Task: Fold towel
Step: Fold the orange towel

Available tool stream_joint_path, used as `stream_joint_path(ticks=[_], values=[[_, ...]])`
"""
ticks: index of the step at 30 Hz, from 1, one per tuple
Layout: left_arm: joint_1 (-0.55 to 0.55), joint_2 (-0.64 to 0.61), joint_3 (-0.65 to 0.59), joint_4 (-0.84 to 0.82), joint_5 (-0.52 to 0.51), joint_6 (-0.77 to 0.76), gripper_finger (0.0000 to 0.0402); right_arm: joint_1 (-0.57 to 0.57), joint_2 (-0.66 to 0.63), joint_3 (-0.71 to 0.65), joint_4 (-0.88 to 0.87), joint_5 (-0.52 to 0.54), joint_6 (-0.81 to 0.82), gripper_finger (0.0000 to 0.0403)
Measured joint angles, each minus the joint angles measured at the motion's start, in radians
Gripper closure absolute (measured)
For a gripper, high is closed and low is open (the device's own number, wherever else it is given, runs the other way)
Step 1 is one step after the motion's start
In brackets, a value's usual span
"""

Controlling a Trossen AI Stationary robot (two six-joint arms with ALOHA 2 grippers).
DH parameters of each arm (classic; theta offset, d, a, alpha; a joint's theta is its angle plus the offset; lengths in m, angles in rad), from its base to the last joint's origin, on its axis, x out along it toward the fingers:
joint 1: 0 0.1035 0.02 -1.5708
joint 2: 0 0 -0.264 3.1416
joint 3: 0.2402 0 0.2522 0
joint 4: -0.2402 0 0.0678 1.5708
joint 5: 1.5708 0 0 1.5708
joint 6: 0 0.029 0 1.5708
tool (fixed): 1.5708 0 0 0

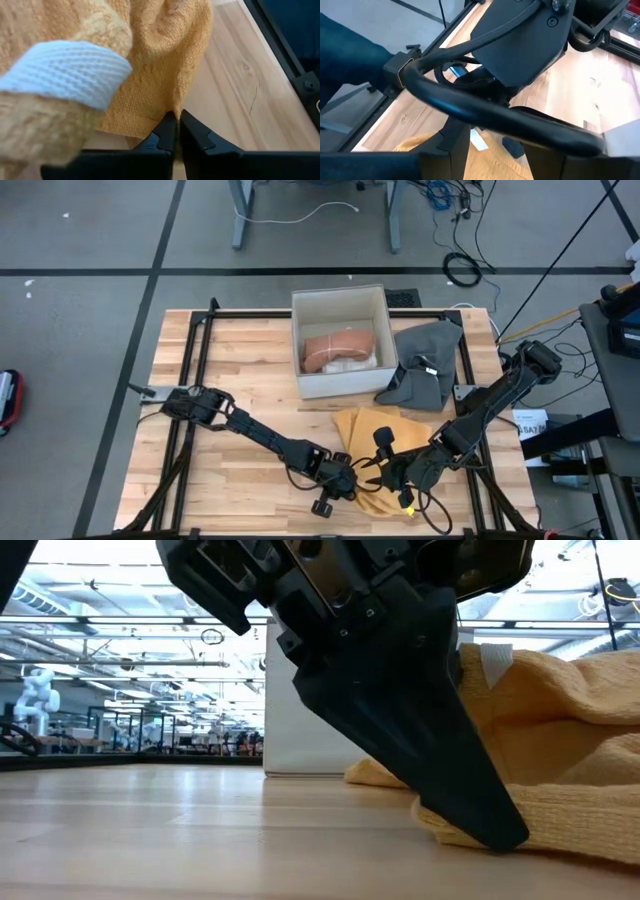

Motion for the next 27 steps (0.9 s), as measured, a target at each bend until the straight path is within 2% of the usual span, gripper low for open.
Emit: stream_joint_path(ticks=[7,17,22,27], values=[[0.001,0.000,0.000,0.004,0.000,0.000,0.0383,0.000,0.000,0.000,0.022,-0.002,-0.016,0.0245],[0.000,-0.002,0.003,0.014,-0.001,0.003,0.0383,-0.027,0.000,0.000,0.255,-0.007,-0.219,0.0245],[0.000,-0.004,0.003,0.012,-0.001,0.003,0.0383,-0.033,0.000,0.000,0.250,-0.003,-0.225,0.0245],[0.001,-0.004,0.003,0.065,-0.052,0.001,0.0383,-0.033,0.000,0.000,0.254,0.002,-0.219,0.0245]])
